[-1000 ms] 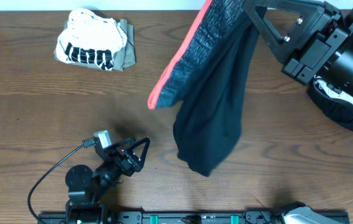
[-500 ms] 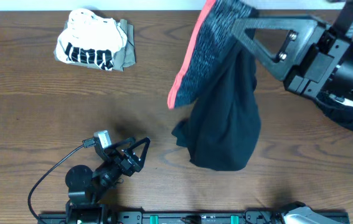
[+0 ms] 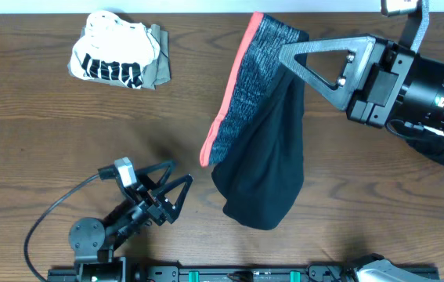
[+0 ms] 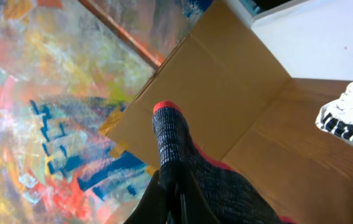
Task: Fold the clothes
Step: 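Move the left gripper to the waistband's left corner and grasp it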
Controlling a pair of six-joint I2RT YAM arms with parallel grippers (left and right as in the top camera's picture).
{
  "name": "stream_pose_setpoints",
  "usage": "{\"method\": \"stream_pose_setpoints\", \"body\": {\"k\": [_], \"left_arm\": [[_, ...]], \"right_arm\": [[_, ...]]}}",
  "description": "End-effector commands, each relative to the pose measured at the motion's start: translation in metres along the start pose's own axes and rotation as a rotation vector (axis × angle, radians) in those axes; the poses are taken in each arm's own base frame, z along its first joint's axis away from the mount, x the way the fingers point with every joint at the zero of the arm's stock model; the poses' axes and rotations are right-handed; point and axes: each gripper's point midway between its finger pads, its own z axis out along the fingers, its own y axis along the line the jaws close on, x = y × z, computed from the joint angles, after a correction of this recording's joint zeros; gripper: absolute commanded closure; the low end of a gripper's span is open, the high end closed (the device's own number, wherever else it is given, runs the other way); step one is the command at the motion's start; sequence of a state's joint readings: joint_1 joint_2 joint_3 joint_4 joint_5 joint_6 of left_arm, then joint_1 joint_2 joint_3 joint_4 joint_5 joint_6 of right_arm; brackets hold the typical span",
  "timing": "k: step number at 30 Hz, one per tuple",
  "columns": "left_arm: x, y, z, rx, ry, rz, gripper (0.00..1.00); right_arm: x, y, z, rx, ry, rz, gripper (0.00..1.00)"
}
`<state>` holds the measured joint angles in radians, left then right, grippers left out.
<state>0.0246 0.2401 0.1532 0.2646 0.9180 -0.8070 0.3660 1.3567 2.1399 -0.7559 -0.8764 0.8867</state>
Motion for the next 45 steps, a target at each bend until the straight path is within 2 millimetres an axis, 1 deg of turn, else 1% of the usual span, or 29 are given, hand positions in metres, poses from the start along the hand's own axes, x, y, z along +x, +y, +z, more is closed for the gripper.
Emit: {"method": "stream_pose_setpoints", "body": {"k": [1,4,7,10,13,16,20,28,32,35,40,45], "left_arm": [[-0.016,-0.028,0.003,0.056,0.032,0.086,0.02],[-0.022,-0.051,0.008,0.129,0.107,0.132,0.02],[-0.015,-0.075,0.007,0.257,0.226,0.186,0.02],[-0.012,-0.082,0.007,0.326,0.274,0.219,0.02],[-0.009,-0.090,0.005,0.403,0.297,0.332,0.02],[-0.010,-0.087,0.008,0.406,0.299,0.339,0.02],[-0.004,-0.080,0.009,0.431,0.347,0.325,0.02],[0.000,-0.050,0.024,0.407,0.376,0.278,0.02],[-0.001,-0.040,0.030,0.405,0.381,0.270,0.02],[0.000,-0.041,0.034,0.427,0.385,0.290,0.02],[0.013,-0.055,0.038,0.490,0.416,0.307,0.01],[0.021,-0.065,0.049,0.501,0.410,0.314,0.02]], "right_arm": [[0.009,0.012,-0.002,-0.049,0.046,-0.033,0.98],[0.015,0.012,-0.002,-0.054,0.071,-0.031,0.98],[0.017,0.009,-0.002,-0.044,0.081,-0.042,0.99],[0.021,0.006,-0.002,-0.035,0.093,-0.051,0.98],[0.023,0.003,-0.002,-0.026,0.102,-0.057,0.98],[0.024,0.002,-0.002,-0.024,0.104,-0.058,0.98],[0.024,0.002,-0.002,-0.025,0.104,-0.058,0.98],[0.024,0.002,-0.002,-0.025,0.104,-0.056,0.99],[0.024,0.002,-0.002,-0.025,0.104,-0.056,0.99],[0.024,0.002,-0.002,-0.024,0.104,-0.056,0.99],[0.023,0.001,-0.001,-0.023,0.104,-0.057,0.98],[0.023,-0.005,0.002,-0.016,0.113,-0.051,0.98]]}}
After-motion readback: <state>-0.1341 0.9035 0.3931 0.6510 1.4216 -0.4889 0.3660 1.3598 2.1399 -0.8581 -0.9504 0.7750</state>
